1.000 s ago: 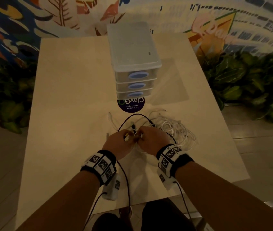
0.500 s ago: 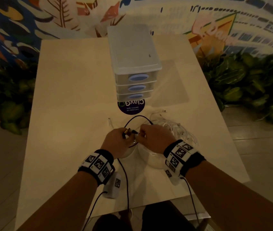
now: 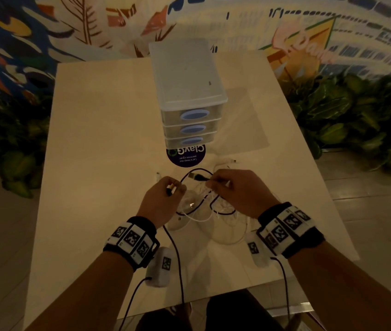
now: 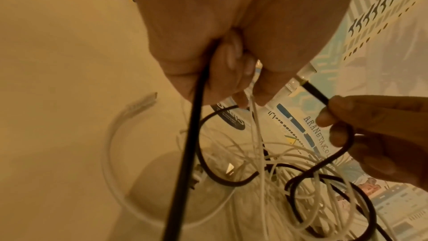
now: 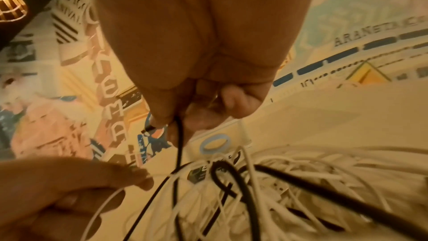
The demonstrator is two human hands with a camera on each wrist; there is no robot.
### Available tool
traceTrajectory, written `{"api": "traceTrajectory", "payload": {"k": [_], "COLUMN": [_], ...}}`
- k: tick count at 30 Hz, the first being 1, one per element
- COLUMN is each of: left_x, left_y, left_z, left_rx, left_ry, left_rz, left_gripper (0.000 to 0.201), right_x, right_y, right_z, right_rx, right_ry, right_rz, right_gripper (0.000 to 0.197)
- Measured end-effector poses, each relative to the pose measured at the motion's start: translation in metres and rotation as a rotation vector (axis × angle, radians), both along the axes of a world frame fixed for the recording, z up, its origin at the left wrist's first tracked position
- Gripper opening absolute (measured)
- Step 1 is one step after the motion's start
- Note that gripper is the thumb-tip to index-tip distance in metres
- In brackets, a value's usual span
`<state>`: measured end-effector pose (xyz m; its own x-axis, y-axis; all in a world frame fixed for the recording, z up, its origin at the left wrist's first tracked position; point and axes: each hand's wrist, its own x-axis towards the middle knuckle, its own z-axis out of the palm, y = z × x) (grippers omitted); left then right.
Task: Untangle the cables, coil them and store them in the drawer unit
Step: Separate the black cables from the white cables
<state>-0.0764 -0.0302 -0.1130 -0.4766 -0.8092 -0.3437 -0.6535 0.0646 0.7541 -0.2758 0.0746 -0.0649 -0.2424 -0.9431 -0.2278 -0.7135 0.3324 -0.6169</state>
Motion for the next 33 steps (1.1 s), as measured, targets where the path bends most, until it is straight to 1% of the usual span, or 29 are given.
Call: {"api": "traceTrajectory", "payload": {"k": [2, 4, 5, 7, 8, 9, 11, 13, 14, 15, 16, 17, 19, 21, 22, 23, 25, 27, 29, 33], "left_x": [0.0, -0.003, -0.006, -0.013, -0.016, -0.019, -0.021, -0.019, -0.017, -0.014, -0.011, -0.009, -0.005, -0.002, -0.001, 0.001, 0.003, 0.004, 0.006, 0.01], "left_y": [0.003, 0.007, 0.008, 0.013, 0.014, 0.015, 0.014, 0.012, 0.011, 0.011, 0.01, 0.009, 0.007, 0.003, 0.001, -0.001, -0.005, -0.006, -0.007, -0.009], "left_z": [0.005, 0.014, 0.02, 0.034, 0.039, 0.041, 0.04, 0.036, 0.035, 0.034, 0.033, 0.034, 0.034, 0.032, 0.032, 0.03, 0.026, 0.022, 0.019, 0.02], "left_rx": [0.016, 0.004, 0.023, 0.101, 0.116, 0.093, 0.054, 0.095, 0.108, 0.108, 0.11, 0.117, 0.135, 0.154, 0.166, 0.172, 0.165, 0.167, 0.171, 0.12], "left_ry": [0.068, 0.175, 0.234, 0.336, 0.358, 0.361, 0.35, 0.365, 0.364, 0.355, 0.354, 0.359, 0.356, 0.357, 0.363, 0.364, 0.345, 0.332, 0.319, 0.256], "left_rz": [0.075, 0.096, 0.077, 0.003, -0.041, -0.067, -0.048, 0.02, 0.042, 0.058, 0.075, 0.094, 0.133, 0.167, 0.189, 0.207, 0.231, 0.238, 0.238, 0.228], "left_gripper": [0.026, 0.032, 0.031, 0.025, 0.022, 0.021, 0.02, 0.022, 0.023, 0.023, 0.023, 0.023, 0.025, 0.025, 0.026, 0.026, 0.027, 0.027, 0.026, 0.03], "right_x": [-0.005, -0.006, -0.006, -0.004, -0.002, -0.001, 0.002, -0.002, -0.005, -0.009, -0.012, -0.013, -0.008, 0.003, 0.008, 0.011, 0.015, 0.017, 0.016, 0.012], "right_y": [0.004, 0.004, 0.004, 0.0, -0.001, -0.003, -0.005, -0.003, 0.0, 0.004, 0.01, 0.018, 0.034, 0.05, 0.055, 0.057, 0.054, 0.048, 0.043, 0.044], "right_z": [0.004, 0.007, 0.008, 0.011, 0.012, 0.013, 0.013, 0.014, 0.015, 0.014, 0.012, 0.009, -0.001, -0.017, -0.026, -0.034, -0.045, -0.05, -0.051, -0.044], "right_rx": [-0.043, -0.044, -0.033, -0.016, -0.013, -0.014, -0.012, -0.04, -0.071, -0.105, -0.139, -0.164, -0.17, -0.137, -0.108, -0.075, -0.021, -0.021, -0.053, -0.173], "right_ry": [-0.181, -0.306, -0.325, -0.328, -0.317, -0.308, -0.307, -0.305, -0.282, -0.242, -0.177, -0.097, 0.043, 0.186, 0.277, 0.361, 0.483, 0.537, 0.529, 0.456], "right_rz": [-0.085, -0.11, -0.095, -0.042, -0.012, 0.016, 0.046, -0.003, -0.049, -0.093, -0.114, -0.098, 0.05, 0.223, 0.271, 0.281, 0.241, 0.211, 0.179, 0.145], "right_gripper": [0.016, 0.013, 0.013, 0.015, 0.016, 0.016, 0.02, 0.03, 0.031, 0.027, 0.02, 0.013, 0.015, 0.019, 0.02, 0.023, 0.027, 0.017, 0.008, 0.009]}}
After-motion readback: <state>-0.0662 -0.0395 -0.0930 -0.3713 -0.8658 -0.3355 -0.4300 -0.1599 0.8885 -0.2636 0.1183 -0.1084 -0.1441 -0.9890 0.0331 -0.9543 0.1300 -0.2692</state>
